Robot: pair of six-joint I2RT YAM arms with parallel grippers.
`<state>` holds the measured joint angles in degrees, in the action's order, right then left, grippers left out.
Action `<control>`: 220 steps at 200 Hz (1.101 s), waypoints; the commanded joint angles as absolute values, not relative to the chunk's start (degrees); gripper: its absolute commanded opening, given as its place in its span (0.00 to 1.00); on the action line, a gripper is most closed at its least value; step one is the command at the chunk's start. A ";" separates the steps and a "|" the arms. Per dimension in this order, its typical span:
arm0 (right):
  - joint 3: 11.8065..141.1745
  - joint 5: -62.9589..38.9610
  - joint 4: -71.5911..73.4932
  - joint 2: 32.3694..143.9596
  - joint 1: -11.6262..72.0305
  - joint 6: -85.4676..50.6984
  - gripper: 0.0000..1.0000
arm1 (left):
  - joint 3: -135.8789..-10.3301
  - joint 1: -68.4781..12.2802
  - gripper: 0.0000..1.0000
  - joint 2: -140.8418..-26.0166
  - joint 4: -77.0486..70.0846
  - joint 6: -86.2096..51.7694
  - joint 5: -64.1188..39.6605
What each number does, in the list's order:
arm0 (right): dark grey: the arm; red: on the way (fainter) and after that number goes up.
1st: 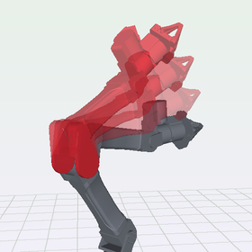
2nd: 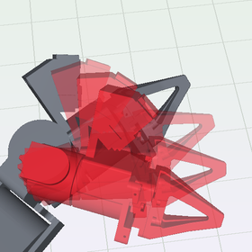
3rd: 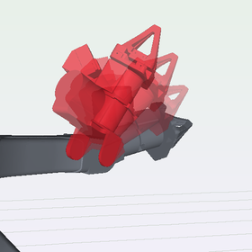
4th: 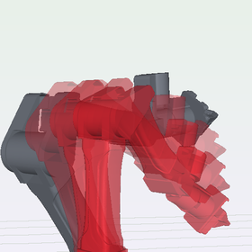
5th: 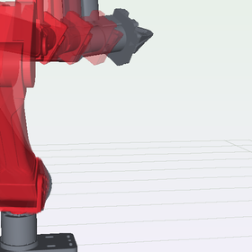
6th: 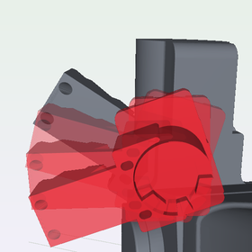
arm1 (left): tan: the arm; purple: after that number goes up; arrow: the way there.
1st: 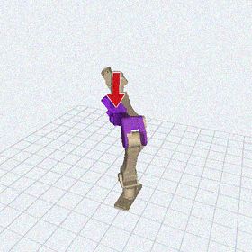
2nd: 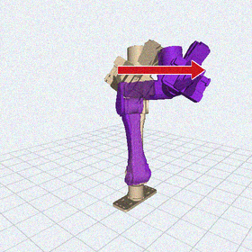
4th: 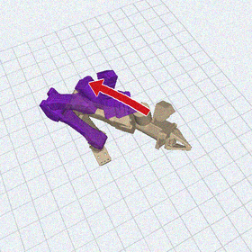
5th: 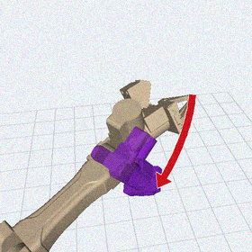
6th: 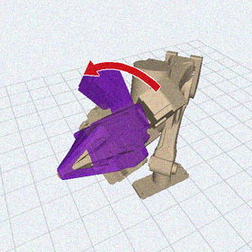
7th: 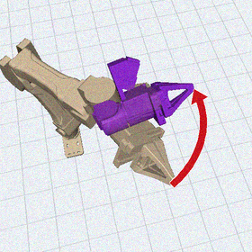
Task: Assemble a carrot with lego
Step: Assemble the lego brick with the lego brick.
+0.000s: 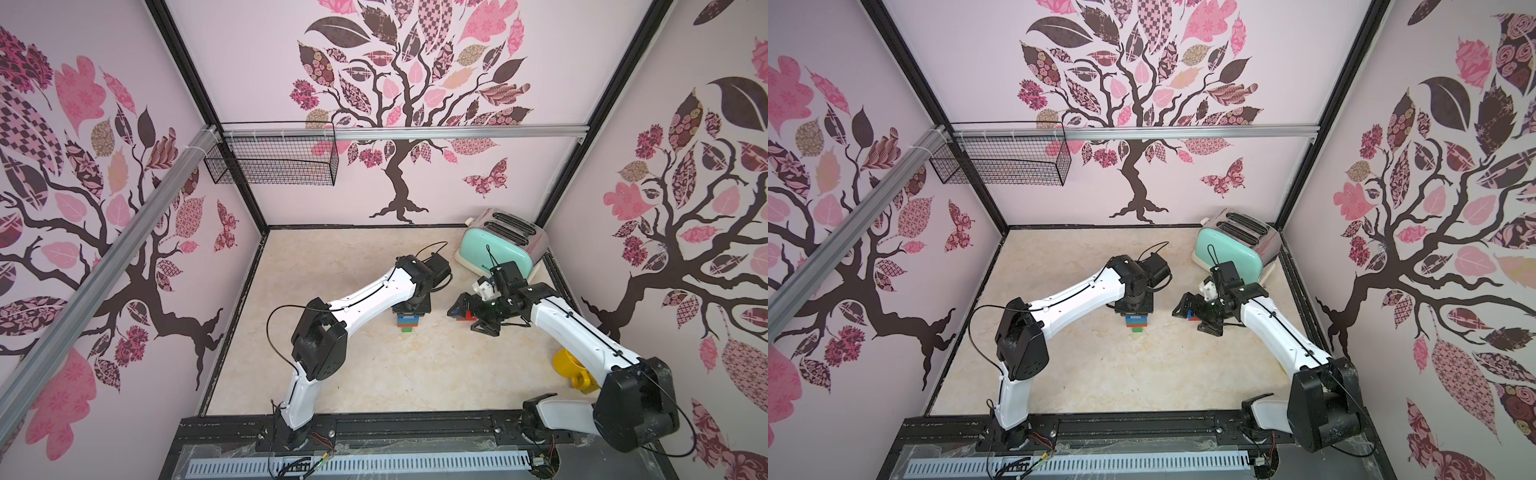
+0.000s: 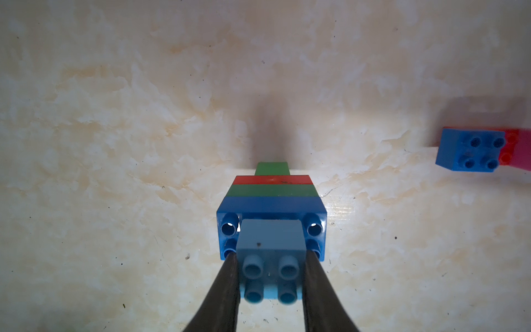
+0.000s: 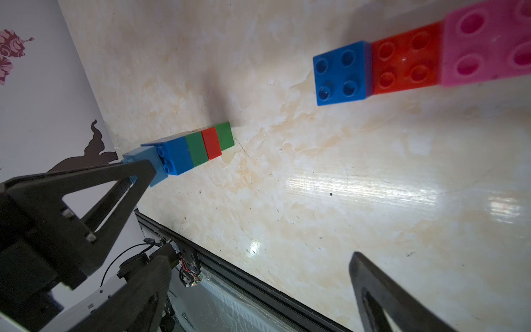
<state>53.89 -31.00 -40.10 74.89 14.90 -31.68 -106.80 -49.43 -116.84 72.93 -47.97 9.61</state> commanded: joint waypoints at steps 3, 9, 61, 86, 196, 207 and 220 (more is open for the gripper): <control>54.58 -30.23 -41.40 75.32 14.50 -31.29 1.00 | -101.95 -48.13 0.00 -123.11 71.65 -48.30 3.99; 54.64 -30.23 -41.40 75.39 14.50 -31.27 1.00 | -101.41 -47.99 0.00 -122.84 71.07 -48.50 3.74; 54.57 -30.23 -41.48 75.67 14.41 -31.28 1.00 | -100.34 -47.37 0.00 -123.91 70.36 -48.65 1.61; 54.81 -30.23 -41.48 76.01 14.41 -31.18 1.00 | -100.41 -47.68 0.00 -124.41 71.12 -47.83 3.29; 55.64 -29.88 -42.01 76.55 14.41 -31.00 1.00 | -95.56 -49.31 0.00 -125.88 68.53 -48.25 4.19; 55.72 -29.88 -42.01 76.51 14.41 -30.94 1.00 | -95.43 -49.31 0.00 -125.49 68.42 -48.40 4.19; 55.79 -29.80 -42.17 76.55 14.41 -30.93 0.99 | -95.46 -49.23 0.00 -125.02 68.41 -48.43 4.20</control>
<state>53.95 -30.44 -40.45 76.49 14.79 -31.64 -102.26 -48.90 -115.96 68.71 -48.10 8.84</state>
